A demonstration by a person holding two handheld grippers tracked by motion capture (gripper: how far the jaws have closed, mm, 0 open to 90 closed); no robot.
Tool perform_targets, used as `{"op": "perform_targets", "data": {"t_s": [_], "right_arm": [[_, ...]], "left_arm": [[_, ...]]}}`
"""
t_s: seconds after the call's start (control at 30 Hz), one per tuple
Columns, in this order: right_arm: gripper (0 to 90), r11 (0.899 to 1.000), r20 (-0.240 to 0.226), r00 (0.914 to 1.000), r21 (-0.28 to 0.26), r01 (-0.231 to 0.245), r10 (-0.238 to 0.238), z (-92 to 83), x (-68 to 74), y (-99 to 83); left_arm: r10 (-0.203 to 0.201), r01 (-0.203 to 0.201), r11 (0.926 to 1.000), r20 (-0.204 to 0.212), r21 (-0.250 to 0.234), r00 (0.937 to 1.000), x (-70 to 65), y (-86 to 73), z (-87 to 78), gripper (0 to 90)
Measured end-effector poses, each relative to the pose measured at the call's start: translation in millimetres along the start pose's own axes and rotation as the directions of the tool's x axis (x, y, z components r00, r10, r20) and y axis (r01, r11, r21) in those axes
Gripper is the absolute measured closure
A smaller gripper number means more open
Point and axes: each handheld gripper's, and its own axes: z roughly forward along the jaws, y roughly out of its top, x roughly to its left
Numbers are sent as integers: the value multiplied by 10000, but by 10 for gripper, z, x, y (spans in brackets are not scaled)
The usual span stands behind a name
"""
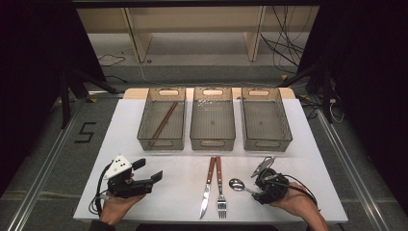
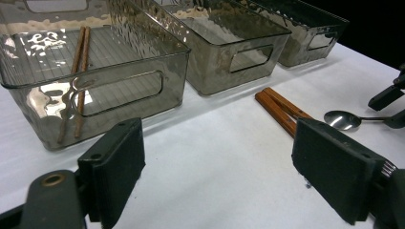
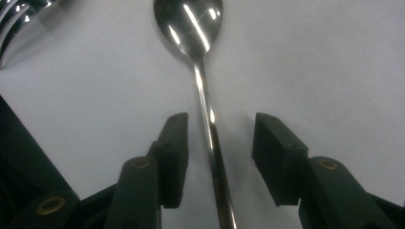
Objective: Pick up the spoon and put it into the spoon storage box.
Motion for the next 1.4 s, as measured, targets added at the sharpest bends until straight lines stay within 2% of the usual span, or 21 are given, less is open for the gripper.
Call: {"op": "perform_targets", "data": {"t_s": [0.27,0.4,0.7,0.9,1.23,1.4], "right_arm": [[682,9976,-97,9990,541,436,-431,25,36,96],[721,9926,-101,9974,978,716,-710,46,53,152],[794,9838,-226,9968,1607,798,-771,68,46,247],[843,9727,-184,9925,1974,1222,-1210,80,75,296],[856,9721,-120,9899,1875,1411,-1413,65,73,294],[856,9776,-21,9917,1677,1270,-1285,4,59,290]], "left_arm": [[128,-128,9999,-10,86,9999,-14,-10,11,179],[214,-215,9997,17,121,9998,-31,-14,20,180],[268,-269,9995,57,157,9996,-47,-16,31,180],[389,-390,9990,66,211,9992,-56,-16,33,180],[405,-406,9990,30,185,9992,-52,-19,35,181],[431,-431,9989,32,197,9991,-50,-17,32,181]]}}
